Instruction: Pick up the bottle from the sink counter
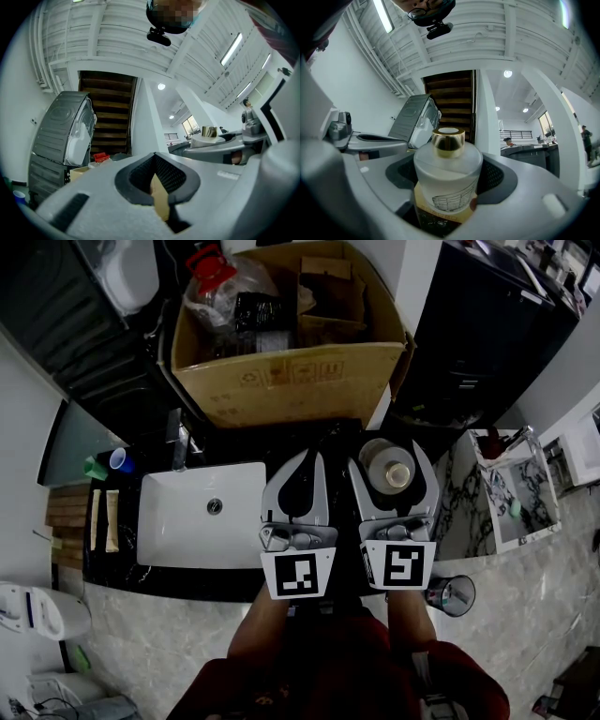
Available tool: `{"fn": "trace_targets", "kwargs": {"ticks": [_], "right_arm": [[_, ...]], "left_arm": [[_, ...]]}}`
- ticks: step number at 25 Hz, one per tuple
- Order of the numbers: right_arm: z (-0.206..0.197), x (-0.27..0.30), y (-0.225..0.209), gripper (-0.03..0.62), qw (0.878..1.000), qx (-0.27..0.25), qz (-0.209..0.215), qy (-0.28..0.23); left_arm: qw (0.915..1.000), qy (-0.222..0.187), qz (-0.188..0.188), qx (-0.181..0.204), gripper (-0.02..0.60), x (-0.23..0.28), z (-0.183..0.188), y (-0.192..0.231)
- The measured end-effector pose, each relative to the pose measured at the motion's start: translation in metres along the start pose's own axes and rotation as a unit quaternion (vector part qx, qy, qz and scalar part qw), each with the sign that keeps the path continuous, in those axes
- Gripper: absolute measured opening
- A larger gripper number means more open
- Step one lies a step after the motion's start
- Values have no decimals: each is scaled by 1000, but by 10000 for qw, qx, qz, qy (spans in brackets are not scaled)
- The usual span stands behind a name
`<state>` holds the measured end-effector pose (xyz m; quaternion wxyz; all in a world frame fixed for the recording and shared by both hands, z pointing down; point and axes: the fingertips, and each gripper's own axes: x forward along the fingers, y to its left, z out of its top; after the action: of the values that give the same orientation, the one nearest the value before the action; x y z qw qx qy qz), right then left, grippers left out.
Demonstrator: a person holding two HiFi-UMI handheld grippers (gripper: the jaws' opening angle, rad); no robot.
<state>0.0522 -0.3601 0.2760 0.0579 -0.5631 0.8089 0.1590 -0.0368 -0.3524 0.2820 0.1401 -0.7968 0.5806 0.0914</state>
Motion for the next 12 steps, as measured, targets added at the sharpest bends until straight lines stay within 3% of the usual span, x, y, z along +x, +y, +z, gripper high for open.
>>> {"fn": "trace_targets", "kwargs": {"ticks": [12], "right_arm": [[-5,1,-1,339,10000,2,11,51]], "left_arm": [[10000,70,-14,62,3,1,-4,0]]}}
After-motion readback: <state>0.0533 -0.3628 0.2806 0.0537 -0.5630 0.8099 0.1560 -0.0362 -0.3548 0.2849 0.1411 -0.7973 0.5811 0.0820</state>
